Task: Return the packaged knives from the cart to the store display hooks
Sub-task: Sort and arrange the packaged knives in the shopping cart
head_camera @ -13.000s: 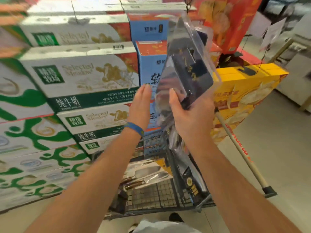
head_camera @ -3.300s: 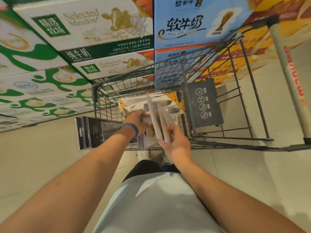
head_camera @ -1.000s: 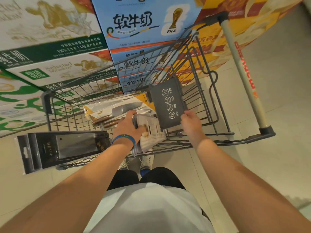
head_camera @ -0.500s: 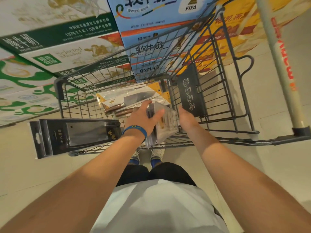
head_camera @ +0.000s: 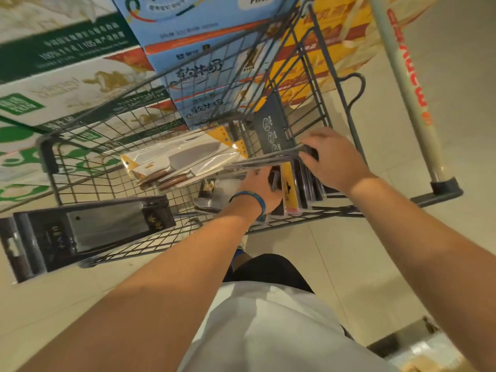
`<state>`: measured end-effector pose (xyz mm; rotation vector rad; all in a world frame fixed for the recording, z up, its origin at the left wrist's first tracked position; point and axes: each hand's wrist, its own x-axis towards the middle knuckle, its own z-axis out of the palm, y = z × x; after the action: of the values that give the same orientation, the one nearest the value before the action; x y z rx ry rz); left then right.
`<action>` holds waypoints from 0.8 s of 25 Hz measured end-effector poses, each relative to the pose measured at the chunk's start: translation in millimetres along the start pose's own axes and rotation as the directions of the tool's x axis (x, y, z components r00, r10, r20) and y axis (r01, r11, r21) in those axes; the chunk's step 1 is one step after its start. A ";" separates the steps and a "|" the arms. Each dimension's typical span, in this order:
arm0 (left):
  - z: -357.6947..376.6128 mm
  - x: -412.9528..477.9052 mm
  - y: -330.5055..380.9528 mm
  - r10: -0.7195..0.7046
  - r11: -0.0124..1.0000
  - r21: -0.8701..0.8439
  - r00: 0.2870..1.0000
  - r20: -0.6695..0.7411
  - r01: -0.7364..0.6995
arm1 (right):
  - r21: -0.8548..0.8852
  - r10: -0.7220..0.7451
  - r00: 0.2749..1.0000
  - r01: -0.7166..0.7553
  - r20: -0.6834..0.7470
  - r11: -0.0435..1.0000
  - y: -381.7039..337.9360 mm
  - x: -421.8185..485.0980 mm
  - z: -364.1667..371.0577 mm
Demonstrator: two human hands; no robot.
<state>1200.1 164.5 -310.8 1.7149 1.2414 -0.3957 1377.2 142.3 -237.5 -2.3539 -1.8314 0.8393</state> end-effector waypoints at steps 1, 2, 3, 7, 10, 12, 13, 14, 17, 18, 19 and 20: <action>-0.9 1.4 -2.4 -0.010 1.000 -0.001 1.000 -0.027 0.010 | -0.055 -0.009 1.000 0.008 -0.028 0.998 -3.3 -2.7 1.3; -0.7 2.0 -6.0 -0.017 1.000 -0.018 0.998 -0.056 0.016 | -0.098 -0.002 0.997 -0.005 -0.072 0.995 -7.3 -5.4 2.8; -0.6 0.8 -9.6 -0.022 0.999 -0.045 0.996 -0.082 0.018 | -0.164 0.005 0.992 -0.026 -0.128 0.986 -12.8 -8.2 3.5; 2.7 -3.3 -24.8 -0.027 0.995 -0.101 0.998 -0.058 0.021 | -0.292 -0.085 0.980 0.029 -0.182 0.956 -30.4 -0.2 -12.7; -5.7 -4.6 -38.7 -0.029 0.996 -0.092 0.996 -0.089 0.021 | -0.124 -0.146 0.986 0.135 -0.079 0.983 -35.9 28.2 -37.4; -10.2 -2.6 -46.6 -0.029 0.997 -0.078 0.996 -0.088 0.022 | -0.141 -0.185 0.983 0.183 0.000 0.973 -37.5 55.0 -45.0; -11.5 -2.2 -49.4 -0.027 0.997 -0.072 0.997 -0.079 0.021 | -0.175 -0.192 0.979 0.202 0.075 0.964 -40.2 67.7 -43.1; -12.0 -1.4 -52.5 -0.029 0.997 -0.074 0.997 -0.074 0.024 | -0.217 -0.178 0.967 0.216 0.181 0.952 -44.6 78.1 -37.1; -14.9 1.1 -69.0 -0.071 0.991 -0.123 0.992 -0.107 0.058 | -0.339 -0.039 0.874 0.229 0.485 0.912 -58.6 94.2 1.5; -15.8 1.5 -77.2 -0.082 0.988 -0.138 0.990 -0.115 0.066 | -0.386 0.017 0.839 0.232 0.544 0.893 -60.1 94.8 16.0; -16.6 1.1 -86.3 -0.093 0.987 -0.143 0.989 -0.112 0.077 | -0.444 0.070 0.814 0.240 0.576 0.863 -60.9 93.8 29.3; -15.9 0.9 -97.3 -0.104 0.985 -0.145 0.989 -0.104 0.089 | -0.507 0.113 0.807 0.248 0.580 0.826 -61.3 92.1 40.0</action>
<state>1112.2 181.7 -352.3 1.5791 1.4041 -0.2660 1319.7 233.0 -285.4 -2.4785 -2.7370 1.2883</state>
